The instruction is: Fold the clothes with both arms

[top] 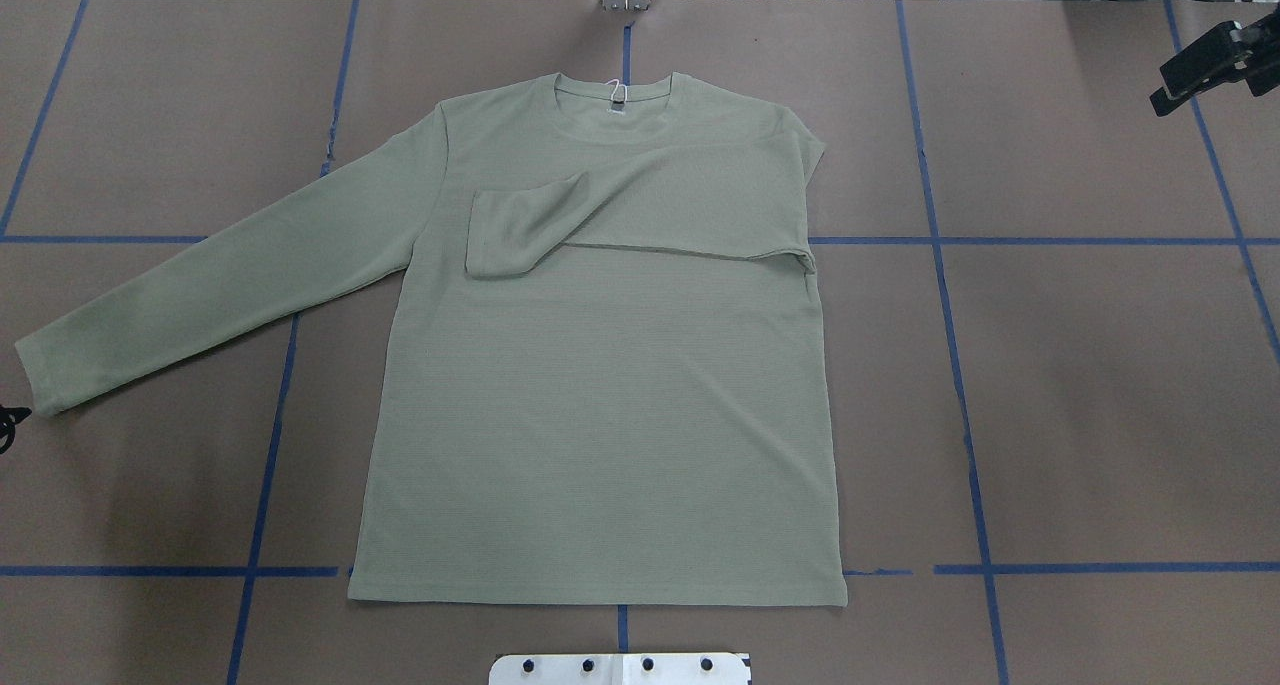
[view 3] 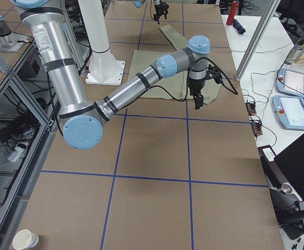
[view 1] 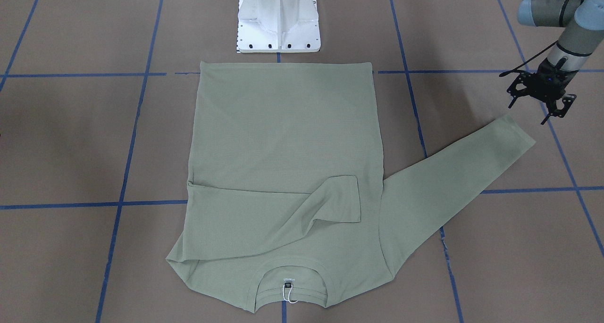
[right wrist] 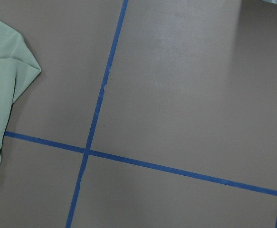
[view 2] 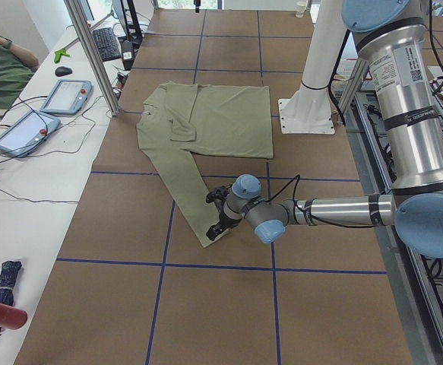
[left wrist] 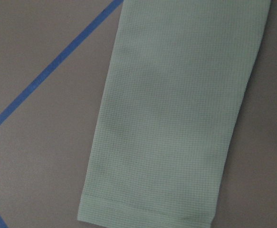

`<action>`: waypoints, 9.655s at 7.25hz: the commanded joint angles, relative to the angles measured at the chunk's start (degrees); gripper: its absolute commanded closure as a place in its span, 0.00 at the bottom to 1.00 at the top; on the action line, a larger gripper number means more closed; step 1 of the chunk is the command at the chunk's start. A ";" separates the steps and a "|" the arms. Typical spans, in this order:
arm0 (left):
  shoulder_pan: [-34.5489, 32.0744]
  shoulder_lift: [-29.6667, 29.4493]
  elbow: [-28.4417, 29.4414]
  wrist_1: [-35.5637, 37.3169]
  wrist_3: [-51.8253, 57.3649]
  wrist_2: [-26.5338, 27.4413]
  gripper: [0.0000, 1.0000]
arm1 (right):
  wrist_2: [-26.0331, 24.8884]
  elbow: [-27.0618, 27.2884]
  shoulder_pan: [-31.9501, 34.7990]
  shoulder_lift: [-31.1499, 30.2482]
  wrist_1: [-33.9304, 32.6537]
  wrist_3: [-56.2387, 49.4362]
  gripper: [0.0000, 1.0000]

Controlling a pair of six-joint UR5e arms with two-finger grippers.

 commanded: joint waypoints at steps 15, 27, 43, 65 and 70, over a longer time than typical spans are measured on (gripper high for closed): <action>5.32 -2.09 2.81 -3.17 -0.71 0.95 1.00 | 0.10 -0.01 0.00 -0.40 0.00 -0.53 0.00; -13.04 -25.93 0.62 16.27 3.17 -2.04 1.00 | 0.36 -0.53 1.66 -3.73 -0.09 -5.69 0.00; 25.01 -73.20 22.41 6.61 -50.34 15.89 0.00 | 0.01 -0.62 5.80 -7.96 -0.09 -8.00 0.00; -11.29 -47.71 9.32 28.91 -6.07 -13.56 0.00 | -38.92 -34.81 -42.01 32.56 7.65 46.05 0.53; -11.20 -47.71 9.41 28.91 -5.98 -13.56 0.00 | -39.27 -35.51 -42.62 32.91 7.82 46.05 0.52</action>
